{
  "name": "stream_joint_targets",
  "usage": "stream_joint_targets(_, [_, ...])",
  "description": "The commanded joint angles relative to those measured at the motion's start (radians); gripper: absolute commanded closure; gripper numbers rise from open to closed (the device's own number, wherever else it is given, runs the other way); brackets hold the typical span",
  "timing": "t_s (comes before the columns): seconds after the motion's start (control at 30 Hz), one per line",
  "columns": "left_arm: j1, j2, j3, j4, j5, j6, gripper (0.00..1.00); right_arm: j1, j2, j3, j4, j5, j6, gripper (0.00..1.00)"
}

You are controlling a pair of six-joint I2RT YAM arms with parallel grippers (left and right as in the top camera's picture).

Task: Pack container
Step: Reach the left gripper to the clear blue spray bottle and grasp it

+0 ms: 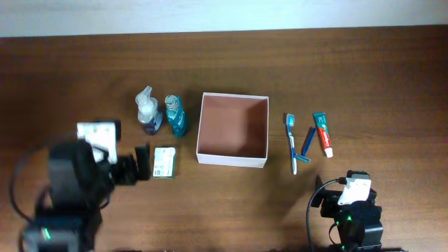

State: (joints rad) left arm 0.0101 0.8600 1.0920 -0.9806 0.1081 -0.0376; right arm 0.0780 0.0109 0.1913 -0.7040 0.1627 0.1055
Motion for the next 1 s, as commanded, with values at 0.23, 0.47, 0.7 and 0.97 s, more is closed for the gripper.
stream_joint_targets(0.23, [0.006, 0.569, 0.374, -0.102, 0.030, 0.095, 0.00, -0.007, -0.006, -0.007, 0.001, 0.002, 0.008, 0.01])
stream_joint_targets(0.47, [0.006, 0.756, 0.375, 0.000, -0.026, 0.175, 0.00, -0.007, -0.006, -0.007, 0.001, 0.002, 0.008, 0.01])
stream_joint_targets(0.7, [0.006, 0.804, 0.375, 0.137, -0.099, 0.253, 0.00, -0.007, -0.006, -0.007, 0.001, 0.002, 0.008, 0.01])
stream_joint_targets(0.97, [0.003, 0.906, 0.375, 0.192, -0.087, 0.254, 0.02, -0.007, -0.006, -0.007, 0.001, 0.002, 0.008, 0.01])
